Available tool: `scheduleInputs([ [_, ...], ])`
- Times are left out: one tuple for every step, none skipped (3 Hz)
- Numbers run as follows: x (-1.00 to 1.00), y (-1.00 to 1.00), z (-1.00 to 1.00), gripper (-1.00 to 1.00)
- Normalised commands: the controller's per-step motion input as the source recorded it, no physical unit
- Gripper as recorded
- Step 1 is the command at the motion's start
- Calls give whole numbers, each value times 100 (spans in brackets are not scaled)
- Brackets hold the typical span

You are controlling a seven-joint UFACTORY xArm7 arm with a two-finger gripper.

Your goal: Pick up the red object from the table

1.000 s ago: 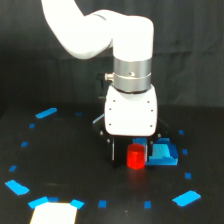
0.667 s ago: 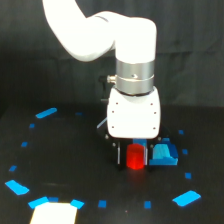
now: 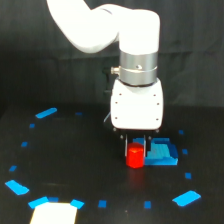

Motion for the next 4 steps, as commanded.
scheduleInputs([
  [-32,19,84,-98],
  [-4,2,100,-100],
  [8,38,100,-94],
  [7,15,100,-96],
])
